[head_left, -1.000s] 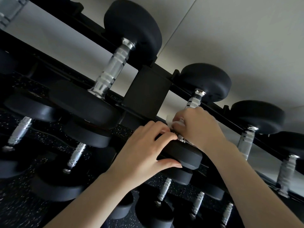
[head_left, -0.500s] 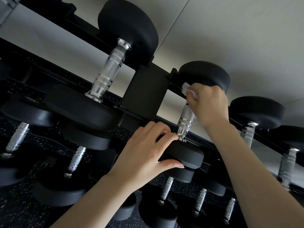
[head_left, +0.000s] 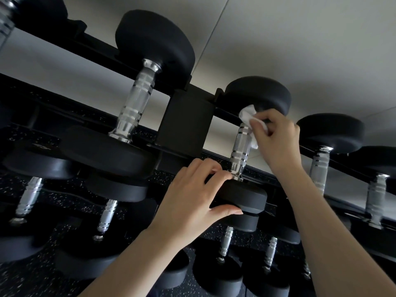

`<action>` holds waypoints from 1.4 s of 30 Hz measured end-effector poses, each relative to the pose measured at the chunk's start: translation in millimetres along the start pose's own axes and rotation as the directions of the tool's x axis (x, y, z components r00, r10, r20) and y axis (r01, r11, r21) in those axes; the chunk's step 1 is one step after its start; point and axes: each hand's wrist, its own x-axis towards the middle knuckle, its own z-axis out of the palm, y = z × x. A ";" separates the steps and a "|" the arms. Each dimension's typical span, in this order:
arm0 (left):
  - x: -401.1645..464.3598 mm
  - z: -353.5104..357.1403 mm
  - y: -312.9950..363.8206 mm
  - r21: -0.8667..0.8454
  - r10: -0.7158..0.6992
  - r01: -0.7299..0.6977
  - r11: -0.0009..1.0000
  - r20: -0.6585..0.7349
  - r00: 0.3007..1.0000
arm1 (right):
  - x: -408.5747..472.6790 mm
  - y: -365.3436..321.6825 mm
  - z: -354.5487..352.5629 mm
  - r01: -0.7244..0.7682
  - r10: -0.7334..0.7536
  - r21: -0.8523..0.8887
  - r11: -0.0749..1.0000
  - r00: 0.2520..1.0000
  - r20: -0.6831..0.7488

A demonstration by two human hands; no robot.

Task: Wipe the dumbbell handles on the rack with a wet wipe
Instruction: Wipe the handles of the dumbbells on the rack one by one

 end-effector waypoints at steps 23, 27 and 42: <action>48.4 50.8 93.3 0.070 0.241 -0.270 0.960 0.279 0.929 | -101.3 106.3 -119.0 -0.268 0.233 -0.144 0.953 0.947 -0.219; 54.6 88.5 116.3 0.100 0.218 -0.259 0.961 0.306 0.927 | -90.2 149.2 -128.7 -0.259 0.227 -0.189 0.947 0.959 -0.172; 41.2 146.0 154.7 0.139 -0.067 0.027 0.990 0.290 0.955 | -26.9 213.2 -84.3 0.058 -0.061 -0.066 0.996 0.997 -0.041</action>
